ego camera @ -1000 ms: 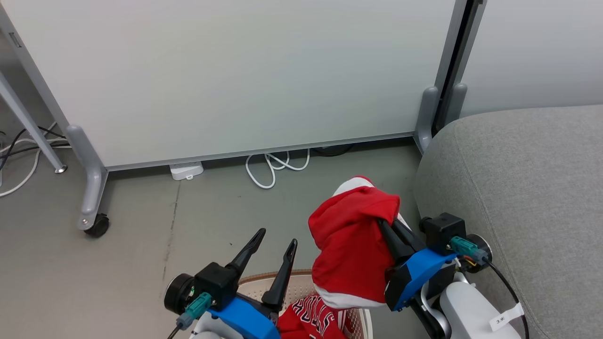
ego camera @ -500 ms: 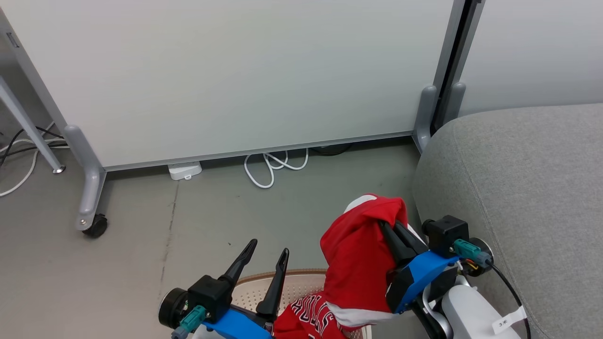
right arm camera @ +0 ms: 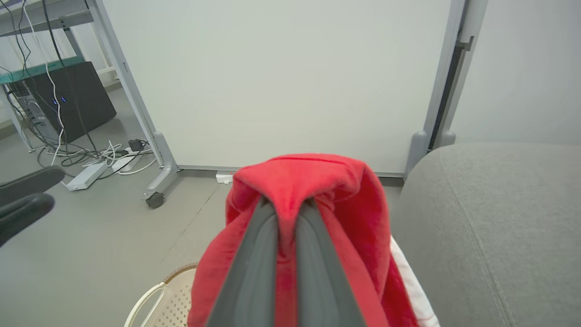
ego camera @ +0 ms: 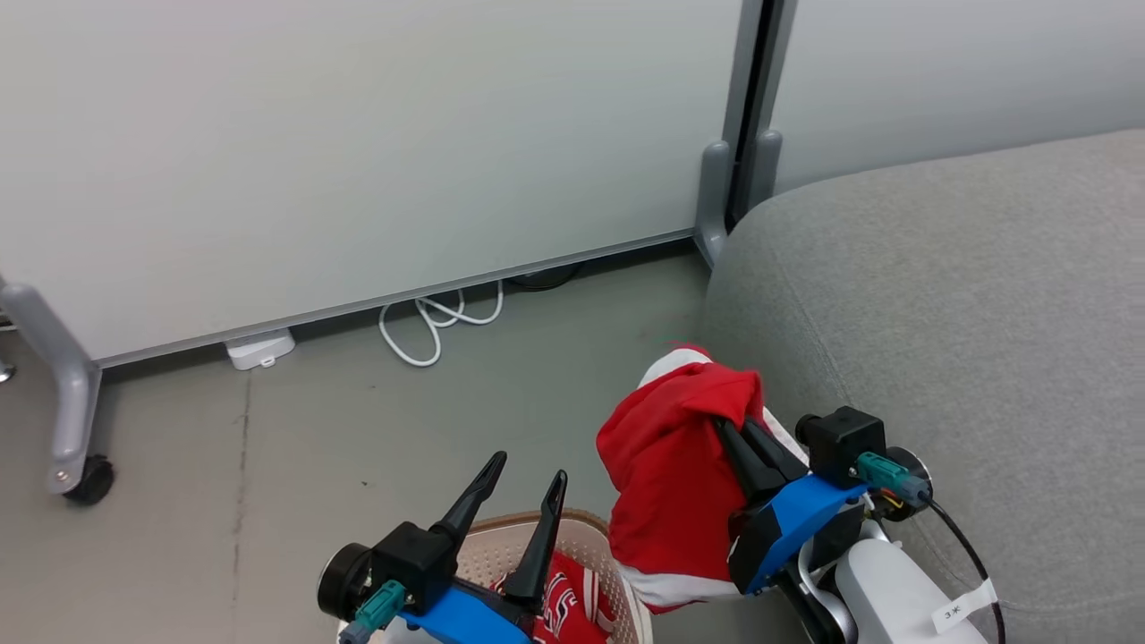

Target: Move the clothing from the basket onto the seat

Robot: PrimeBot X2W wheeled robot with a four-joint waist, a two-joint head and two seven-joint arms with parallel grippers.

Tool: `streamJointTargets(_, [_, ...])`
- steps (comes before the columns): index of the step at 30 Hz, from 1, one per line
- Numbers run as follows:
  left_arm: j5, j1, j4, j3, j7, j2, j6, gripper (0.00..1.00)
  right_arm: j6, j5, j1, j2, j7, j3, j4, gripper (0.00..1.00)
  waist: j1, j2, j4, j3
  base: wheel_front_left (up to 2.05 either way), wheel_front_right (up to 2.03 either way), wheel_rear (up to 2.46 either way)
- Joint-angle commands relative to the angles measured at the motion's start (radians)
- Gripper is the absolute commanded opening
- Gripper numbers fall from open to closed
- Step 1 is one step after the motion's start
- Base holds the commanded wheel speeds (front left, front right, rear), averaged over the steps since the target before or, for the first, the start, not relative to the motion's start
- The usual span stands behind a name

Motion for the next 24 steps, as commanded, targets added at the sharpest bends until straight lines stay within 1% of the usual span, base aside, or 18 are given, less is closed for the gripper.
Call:
streamJointTargets(1, [-0.001, -0.013, -0.004, -0.001, -0.003, 0.002, -0.001, 1.0, 0.001, 0.003, 0.001, -0.003, 0.001, -0.002, -0.006, 0.0, 0.0, -0.0001, -0.043, 0.009, 0.0, 0.0, 0.0])
streamJointTargets(16, [-0.001, -0.029, -0.02, -0.01, -0.003, 0.0, -0.001, 1.0, 0.001, 0.002, -0.008, -0.003, -0.002, 0.0, -0.022, 0.0, 0.0, -0.0001, -0.244, 0.042, 0.0, 0.0, 0.0])
streamJointTargets(20, [-0.001, -0.034, -0.021, -0.012, -0.003, 0.0, -0.001, 1.0, 0.001, 0.009, -0.008, -0.003, -0.004, 0.005, -0.021, 0.0, 0.0, -0.0001, -0.283, 0.047, 0.0, 0.0, 0.0])
streamJointTargets(24, [0.0, -0.038, -0.022, -0.013, -0.003, 0.003, -0.001, 1.0, 0.001, 0.011, -0.006, -0.002, -0.007, 0.009, -0.021, 0.0, 0.0, -0.0001, -0.307, 0.05, 0.0, 0.0, 0.0])
